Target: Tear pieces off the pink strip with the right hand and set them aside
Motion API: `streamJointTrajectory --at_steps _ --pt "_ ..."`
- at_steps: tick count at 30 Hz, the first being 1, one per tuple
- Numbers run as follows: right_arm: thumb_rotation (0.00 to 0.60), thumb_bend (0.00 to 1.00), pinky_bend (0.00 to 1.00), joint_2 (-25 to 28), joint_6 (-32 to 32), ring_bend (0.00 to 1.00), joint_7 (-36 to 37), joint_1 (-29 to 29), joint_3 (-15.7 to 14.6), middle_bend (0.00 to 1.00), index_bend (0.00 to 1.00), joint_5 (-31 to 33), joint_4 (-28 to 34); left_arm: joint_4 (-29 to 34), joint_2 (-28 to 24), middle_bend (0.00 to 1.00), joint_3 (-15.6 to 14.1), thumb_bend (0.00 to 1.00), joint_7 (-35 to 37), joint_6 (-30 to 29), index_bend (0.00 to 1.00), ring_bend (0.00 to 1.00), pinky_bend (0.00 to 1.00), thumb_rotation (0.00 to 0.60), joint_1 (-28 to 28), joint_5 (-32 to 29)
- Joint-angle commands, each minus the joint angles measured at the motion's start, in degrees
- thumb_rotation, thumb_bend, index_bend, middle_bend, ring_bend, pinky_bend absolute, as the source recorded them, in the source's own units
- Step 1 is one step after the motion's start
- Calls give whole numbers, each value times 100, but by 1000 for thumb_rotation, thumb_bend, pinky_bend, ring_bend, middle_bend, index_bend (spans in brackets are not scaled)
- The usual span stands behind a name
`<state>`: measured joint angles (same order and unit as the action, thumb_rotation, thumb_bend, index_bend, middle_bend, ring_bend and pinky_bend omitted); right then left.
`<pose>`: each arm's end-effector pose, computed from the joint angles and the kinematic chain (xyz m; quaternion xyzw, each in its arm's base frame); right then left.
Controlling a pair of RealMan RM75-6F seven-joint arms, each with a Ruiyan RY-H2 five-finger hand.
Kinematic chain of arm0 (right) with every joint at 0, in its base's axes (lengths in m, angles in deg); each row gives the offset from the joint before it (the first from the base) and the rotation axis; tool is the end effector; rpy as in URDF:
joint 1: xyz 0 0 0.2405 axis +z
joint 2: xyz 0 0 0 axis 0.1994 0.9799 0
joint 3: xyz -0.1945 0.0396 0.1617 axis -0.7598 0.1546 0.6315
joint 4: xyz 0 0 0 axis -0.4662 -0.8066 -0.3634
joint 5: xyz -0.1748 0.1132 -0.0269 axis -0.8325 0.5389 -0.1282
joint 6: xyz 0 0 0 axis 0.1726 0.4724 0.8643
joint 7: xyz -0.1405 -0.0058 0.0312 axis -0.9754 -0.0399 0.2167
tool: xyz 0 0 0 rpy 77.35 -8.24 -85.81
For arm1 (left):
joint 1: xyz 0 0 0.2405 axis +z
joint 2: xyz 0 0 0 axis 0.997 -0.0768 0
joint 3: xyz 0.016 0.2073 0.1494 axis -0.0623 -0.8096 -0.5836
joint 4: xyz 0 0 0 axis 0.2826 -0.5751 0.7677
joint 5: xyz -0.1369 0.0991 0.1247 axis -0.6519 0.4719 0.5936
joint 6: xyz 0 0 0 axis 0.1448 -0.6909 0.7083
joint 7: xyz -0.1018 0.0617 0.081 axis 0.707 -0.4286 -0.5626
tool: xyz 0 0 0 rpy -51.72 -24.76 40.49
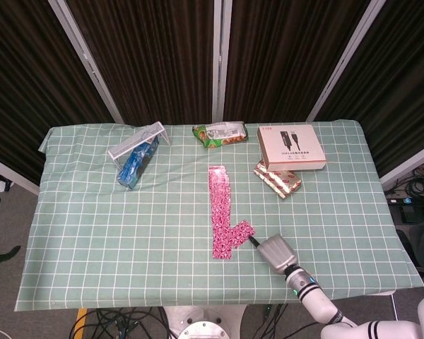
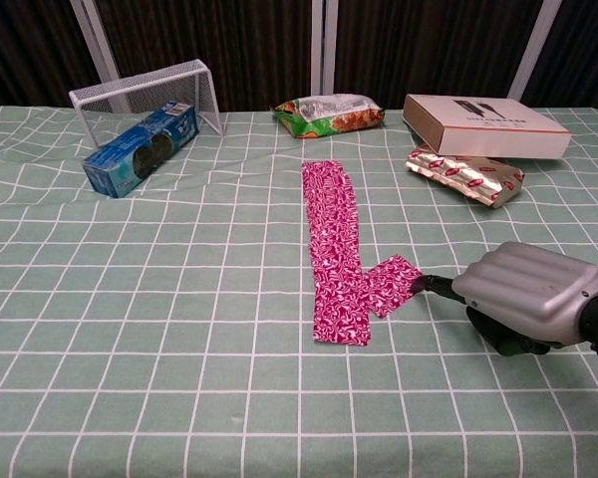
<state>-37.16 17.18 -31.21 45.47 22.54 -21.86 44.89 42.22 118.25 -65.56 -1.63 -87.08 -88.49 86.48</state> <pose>-0.2030 -0.2311 -0.0497 0.8603 -0.2723 0.1648 0.3983 -0.3516 0.1771 0.1789 -0.5428 -0.4056 -0.3210 0.6617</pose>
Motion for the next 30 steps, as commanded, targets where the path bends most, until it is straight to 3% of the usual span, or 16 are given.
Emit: streamJointTrajectory --at_steps 1,18,26,30 --pt "600 1000 722 79 41 787 63 -42 -28 831 119 40 -42 -4 3 0 0 123 3 9 24 0 28 600 -5 -2" --pt "600 1000 722 601 267 787 530 -298 -59 831 127 56 -197 16 18 0 10 124 -34 29 24 0 28 600 -30 -15" --pt "600 1000 722 582 719 787 518 -316 -81 831 128 -1027 396 108 -90 0 84 123 45 -95 24 0 29 600 22 -68" --pt "600 1000 722 491 479 787 332 -210 -104 831 128 -1069 719 165 -169 0 121 123 69 -135 24 0 28 600 45 -108"
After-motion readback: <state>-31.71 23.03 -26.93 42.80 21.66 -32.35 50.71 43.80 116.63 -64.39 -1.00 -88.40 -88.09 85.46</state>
